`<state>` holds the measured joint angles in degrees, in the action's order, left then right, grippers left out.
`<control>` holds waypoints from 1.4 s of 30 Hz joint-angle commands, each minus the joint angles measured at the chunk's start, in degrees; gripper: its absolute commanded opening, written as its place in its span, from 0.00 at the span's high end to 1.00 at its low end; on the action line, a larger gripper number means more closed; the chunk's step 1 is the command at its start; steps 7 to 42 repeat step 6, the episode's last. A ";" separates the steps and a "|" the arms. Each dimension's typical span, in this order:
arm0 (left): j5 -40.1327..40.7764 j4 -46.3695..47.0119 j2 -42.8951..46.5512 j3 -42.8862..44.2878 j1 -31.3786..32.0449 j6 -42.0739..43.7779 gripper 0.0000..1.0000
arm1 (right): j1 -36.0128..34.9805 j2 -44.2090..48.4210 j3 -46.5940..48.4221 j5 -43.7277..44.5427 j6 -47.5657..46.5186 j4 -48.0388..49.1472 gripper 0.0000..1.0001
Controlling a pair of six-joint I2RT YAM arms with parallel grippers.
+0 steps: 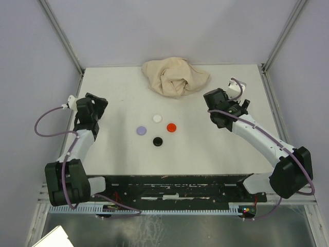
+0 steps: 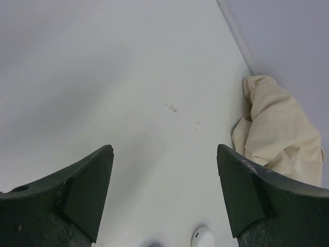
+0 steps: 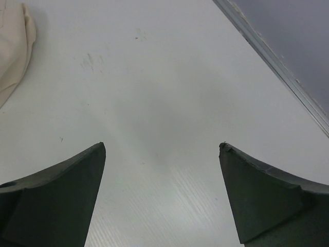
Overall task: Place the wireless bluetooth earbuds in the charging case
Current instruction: Reset both arms
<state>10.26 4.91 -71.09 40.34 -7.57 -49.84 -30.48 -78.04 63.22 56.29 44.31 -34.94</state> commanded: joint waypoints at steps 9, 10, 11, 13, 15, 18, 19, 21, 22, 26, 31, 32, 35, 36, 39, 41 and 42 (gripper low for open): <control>-4.80 2.35 4.10 -1.22 -0.19 3.90 0.14 | 0.20 -0.51 4.97 3.90 7.95 -7.40 0.00; -4.80 2.35 4.10 -1.22 -0.19 3.90 0.14 | 0.20 -0.51 4.97 3.90 7.95 -7.40 0.00; -4.80 2.35 4.10 -1.22 -0.19 3.90 0.14 | 0.20 -0.51 4.97 3.90 7.95 -7.40 0.00; -4.80 2.35 4.10 -1.22 -0.19 3.90 0.14 | 0.20 -0.51 4.97 3.90 7.95 -7.40 0.00; -4.80 2.35 4.10 -1.22 -0.19 3.90 0.14 | 0.20 -0.51 4.97 3.90 7.95 -7.40 0.00; -4.80 2.35 4.10 -1.22 -0.19 3.90 0.14 | 0.20 -0.51 4.97 3.90 7.95 -7.40 0.00; -4.80 2.35 4.10 -1.22 -0.19 3.90 0.14 | 0.20 -0.51 4.97 3.90 7.95 -7.40 0.00; -4.80 2.35 4.10 -1.22 -0.19 3.90 0.14 | 0.20 -0.51 4.97 3.90 7.95 -7.40 0.00; -4.80 2.35 4.10 -1.22 -0.19 3.90 0.14 | 0.20 -0.51 4.97 3.90 7.95 -7.40 0.00; -4.80 2.35 4.10 -1.22 -0.19 3.90 0.14 | 0.20 -0.51 4.97 3.90 7.95 -7.40 0.00; -4.80 2.35 4.10 -1.22 -0.19 3.90 0.14 | 0.20 -0.51 4.97 3.90 7.95 -7.40 0.00; -4.80 2.35 4.10 -1.22 -0.19 3.90 0.14 | 0.20 -0.51 4.97 3.90 7.95 -7.40 0.00; -4.80 2.35 4.10 -1.22 -0.19 3.90 0.14 | 0.20 -0.51 4.97 3.90 7.95 -7.40 0.00; -4.80 2.35 4.10 -1.22 -0.19 3.90 0.14 | 0.20 -0.51 4.97 3.90 7.95 -7.40 0.00; -4.80 2.35 4.10 -1.22 -0.19 3.90 0.14 | 0.20 -0.51 4.97 3.90 7.95 -7.40 0.00; -4.80 2.35 4.10 -1.22 -0.19 3.90 0.14 | 0.20 -0.51 4.97 3.90 7.95 -7.40 0.00; -4.80 2.35 4.10 -1.22 -0.19 3.90 0.14 | 0.20 -0.51 4.97 3.90 7.95 -7.40 0.00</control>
